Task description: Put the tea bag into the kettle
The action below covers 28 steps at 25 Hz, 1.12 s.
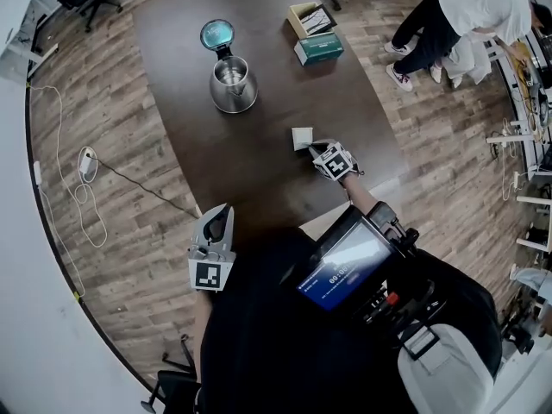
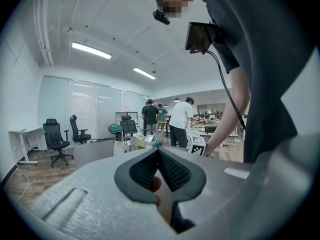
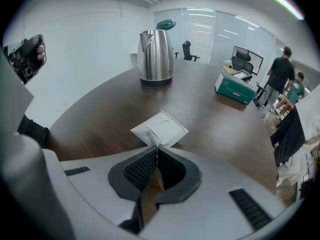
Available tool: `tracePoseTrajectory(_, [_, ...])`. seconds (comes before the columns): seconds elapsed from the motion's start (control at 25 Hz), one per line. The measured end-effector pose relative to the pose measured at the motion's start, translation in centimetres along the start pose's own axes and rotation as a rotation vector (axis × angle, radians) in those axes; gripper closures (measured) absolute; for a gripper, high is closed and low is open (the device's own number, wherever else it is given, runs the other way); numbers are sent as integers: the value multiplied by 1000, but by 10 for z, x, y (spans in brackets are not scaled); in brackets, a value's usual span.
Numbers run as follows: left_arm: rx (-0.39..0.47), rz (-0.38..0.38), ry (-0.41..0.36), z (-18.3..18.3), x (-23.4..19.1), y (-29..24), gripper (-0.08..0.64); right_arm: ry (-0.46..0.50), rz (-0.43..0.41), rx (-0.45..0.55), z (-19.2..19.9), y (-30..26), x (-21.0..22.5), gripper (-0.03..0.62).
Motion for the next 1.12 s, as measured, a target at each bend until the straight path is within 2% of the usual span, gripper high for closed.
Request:
tracePoseTrajectory(0.12, [16, 7, -7, -2, -6, 4, 560, -87, -3, 50, -2, 10, -4, 574])
tracePoseTrajectory(0.24, [53, 24, -110, -8, -12, 10, 560, -208, -19, 121, -6, 19, -11, 574])
tracePoseTrajectory(0.36, [15, 26, -37, 1, -20, 15, 560, -317, -29, 199, -13, 30, -16, 574])
tracePoseTrajectory(0.4, [12, 31, -33, 3, -23, 17, 560, -345, -35, 222, -16, 33, -20, 574])
tracePoseTrajectory(0.52, [23, 64, -122, 1, -35, 27, 560, -411, -45, 276, -21, 42, -40, 574])
tracePoseTrajectory(0.64, [22, 87, -68, 5, -52, 35, 560, -471, -27, 334, -29, 55, -62, 574])
tracePoseTrajectory(0.72, [51, 123, -87, 9, -66, 37, 560, -516, -11, 377, -36, 62, -79, 574])
tracePoseTrajectory(0.84, [86, 225, -187, 16, -85, 43, 560, -599, 22, 428, -40, 75, -111, 574])
tracePoseTrajectory(0.92, [114, 293, -178, 17, -100, 49, 560, -656, 49, 465, -44, 86, -136, 574])
tracePoseTrajectory(1.04, [123, 368, -115, 17, -129, 63, 560, -715, 87, 525, -59, 104, -173, 574])
tracePoseTrajectory(1.12, [130, 405, -125, 18, -148, 70, 560, -744, 108, 574, -71, 112, -197, 574])
Point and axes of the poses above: the fingertips, and each gripper's own axes: y backward along the fingers, x to its right, z out of its underside, the point moved 5 cm from there along y, backward along the fingers, and after that the axes turned 10 degrees about -x, right-handed, at the moved point
